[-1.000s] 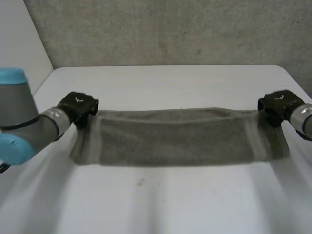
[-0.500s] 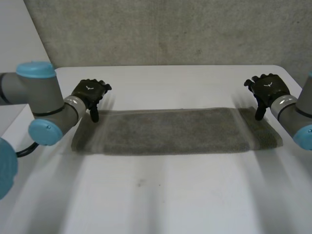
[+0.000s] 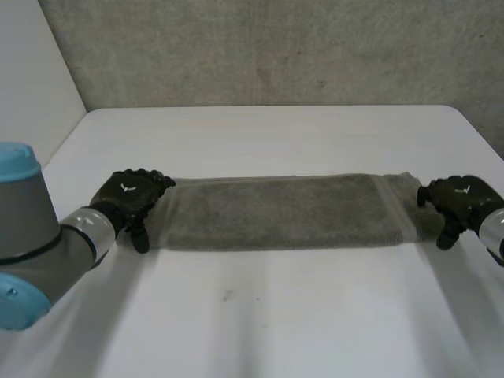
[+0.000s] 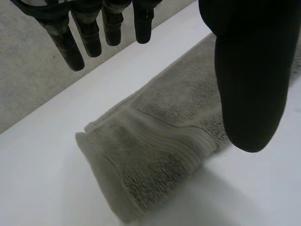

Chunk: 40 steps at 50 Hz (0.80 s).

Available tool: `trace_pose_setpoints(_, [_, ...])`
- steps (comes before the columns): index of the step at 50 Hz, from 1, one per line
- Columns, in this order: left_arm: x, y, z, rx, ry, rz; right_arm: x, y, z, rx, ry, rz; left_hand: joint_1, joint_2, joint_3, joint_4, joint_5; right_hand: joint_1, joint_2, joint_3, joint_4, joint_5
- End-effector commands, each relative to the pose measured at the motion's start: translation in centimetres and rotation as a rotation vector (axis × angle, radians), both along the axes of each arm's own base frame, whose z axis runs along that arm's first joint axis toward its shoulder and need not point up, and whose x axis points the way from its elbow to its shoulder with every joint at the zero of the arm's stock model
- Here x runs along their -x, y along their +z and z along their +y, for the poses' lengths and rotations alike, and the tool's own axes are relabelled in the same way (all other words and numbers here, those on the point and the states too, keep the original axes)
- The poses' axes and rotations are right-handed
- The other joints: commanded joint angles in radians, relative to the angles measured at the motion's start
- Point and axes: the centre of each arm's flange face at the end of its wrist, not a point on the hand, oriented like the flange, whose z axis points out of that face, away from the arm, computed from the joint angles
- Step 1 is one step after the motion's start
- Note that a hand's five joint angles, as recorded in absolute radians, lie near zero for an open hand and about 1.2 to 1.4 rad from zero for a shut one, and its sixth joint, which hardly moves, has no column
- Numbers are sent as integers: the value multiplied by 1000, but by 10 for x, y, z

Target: Fold the towel.

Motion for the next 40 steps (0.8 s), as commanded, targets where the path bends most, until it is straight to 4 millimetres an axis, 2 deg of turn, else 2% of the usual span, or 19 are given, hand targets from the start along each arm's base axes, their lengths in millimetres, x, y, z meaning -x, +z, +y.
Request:
trace_pose_setpoints(1, [1,-4,3,25,-4,9,4,-23,-5,22,17,22,6,9,8,6,-27,181,251,249,249,252])
trace_pose_setpoints(10, [1,-5,3,27,-2,12,5,-34,-14,32,18,25,6,9,8,6,-27,343,412,411,410,414])
trace_pose_setpoints(11, [1,-5,3,28,-2,11,5,-37,-16,27,16,24,6,9,8,6,-27,427,497,495,495,498])
trace_pose_setpoints(13, [1,-5,3,27,-2,12,6,-39,-18,26,15,24,6,9,8,6,-27,822,892,890,890,893])
trace_pose_setpoints(27, [0,-4,2,2,26,66,23,-25,-29,87,-40,36,6,9,8,6,-27,867,937,936,935,939])
trace_pose_setpoints(31, [-2,1,2,8,37,84,46,-16,-41,111,-98,52,6,9,8,6,-27,867,937,936,935,939])
trace_pose_setpoints(32, [-2,1,2,8,37,84,46,-16,-42,111,-98,52,6,9,8,6,-27,867,937,936,935,939])
trace_pose_setpoints(34, [-4,1,2,7,42,84,67,-8,-52,138,-140,94,6,9,8,6,-27,867,937,936,935,939])
trace_pose_setpoints(35, [-4,1,2,7,42,84,67,-8,-52,138,-140,94,6,9,8,6,-27,867,937,936,935,939])
trace_pose_setpoints(37, [-4,1,2,7,44,84,92,4,-61,168,-184,165,6,9,8,6,-27,867,937,936,935,939])
trace_pose_setpoints(38, [-4,1,2,7,44,84,92,4,-61,168,-185,166,6,9,8,6,-27,867,937,936,935,939])
trace_pose_setpoints(40, [-4,1,3,8,43,85,98,19,-67,198,-186,209,6,9,8,6,-27,867,937,936,935,939])
